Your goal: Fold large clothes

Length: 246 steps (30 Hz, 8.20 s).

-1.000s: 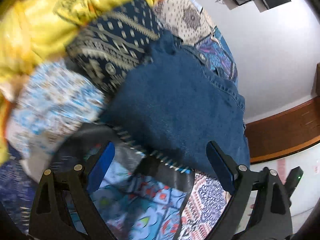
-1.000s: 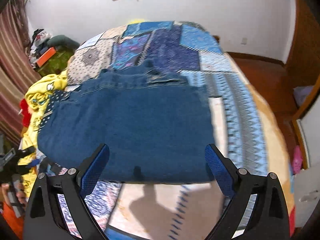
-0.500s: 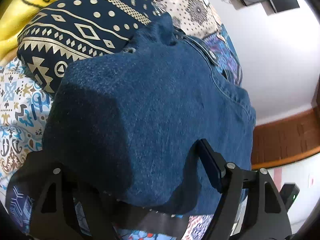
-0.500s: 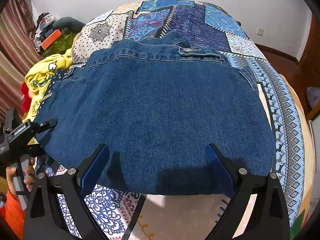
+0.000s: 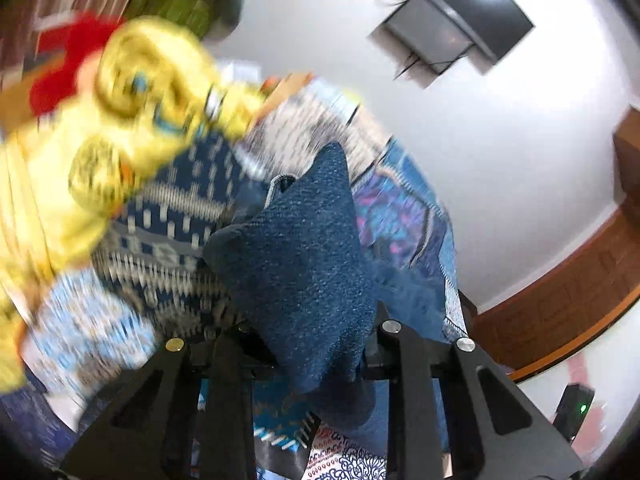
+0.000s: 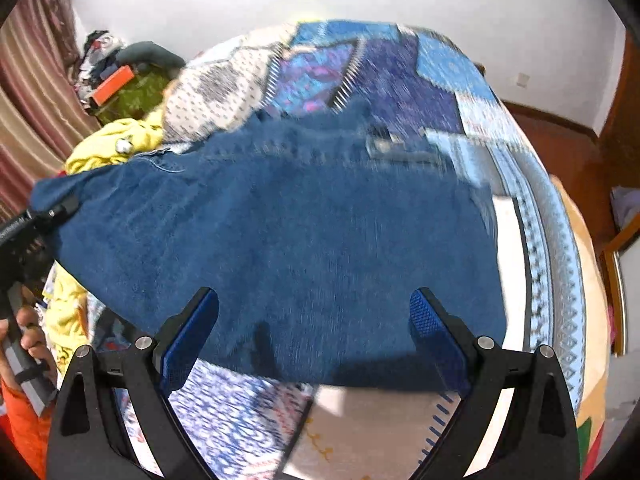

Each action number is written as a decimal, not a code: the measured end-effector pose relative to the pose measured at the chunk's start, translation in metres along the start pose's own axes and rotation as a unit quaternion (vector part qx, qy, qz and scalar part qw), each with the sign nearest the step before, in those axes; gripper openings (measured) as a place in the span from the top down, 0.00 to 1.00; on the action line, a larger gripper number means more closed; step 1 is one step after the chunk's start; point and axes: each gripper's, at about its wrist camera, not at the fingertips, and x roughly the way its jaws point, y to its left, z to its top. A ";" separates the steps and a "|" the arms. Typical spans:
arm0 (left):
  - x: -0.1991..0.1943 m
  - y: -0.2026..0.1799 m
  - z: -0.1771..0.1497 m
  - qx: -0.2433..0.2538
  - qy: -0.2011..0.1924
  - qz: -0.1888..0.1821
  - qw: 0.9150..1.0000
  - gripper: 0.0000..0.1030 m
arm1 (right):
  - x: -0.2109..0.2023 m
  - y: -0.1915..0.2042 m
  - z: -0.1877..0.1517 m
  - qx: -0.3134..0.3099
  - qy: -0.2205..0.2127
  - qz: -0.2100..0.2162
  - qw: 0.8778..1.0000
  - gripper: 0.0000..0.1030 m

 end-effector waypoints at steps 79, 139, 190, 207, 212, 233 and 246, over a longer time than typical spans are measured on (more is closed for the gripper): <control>0.047 -0.102 -0.131 0.313 0.245 0.012 0.918 0.03 | -0.008 -0.112 -0.056 0.066 0.056 0.006 0.996 0.00; -0.019 -0.096 0.076 0.184 0.175 -0.159 0.954 0.58 | -0.001 0.035 0.113 0.049 -0.034 0.209 0.976 0.71; -0.039 0.083 0.043 0.184 0.155 0.092 0.966 0.22 | 0.091 0.178 0.034 -0.144 0.020 0.070 0.987 0.30; -0.297 -0.048 0.011 0.269 -0.142 -0.014 0.952 0.22 | -0.175 0.202 -0.015 -0.158 -0.290 0.113 0.937 0.30; -0.342 -0.061 -0.030 0.291 -0.218 0.002 0.931 0.22 | -0.213 0.206 -0.054 -0.155 -0.341 0.121 0.919 0.30; -0.376 -0.071 -0.099 0.319 -0.282 0.030 0.904 0.02 | -0.226 0.207 -0.088 -0.126 -0.395 0.066 0.907 0.00; -0.372 -0.066 -0.096 0.305 -0.276 0.029 0.911 0.01 | -0.226 0.203 -0.102 -0.125 -0.397 0.057 0.907 0.00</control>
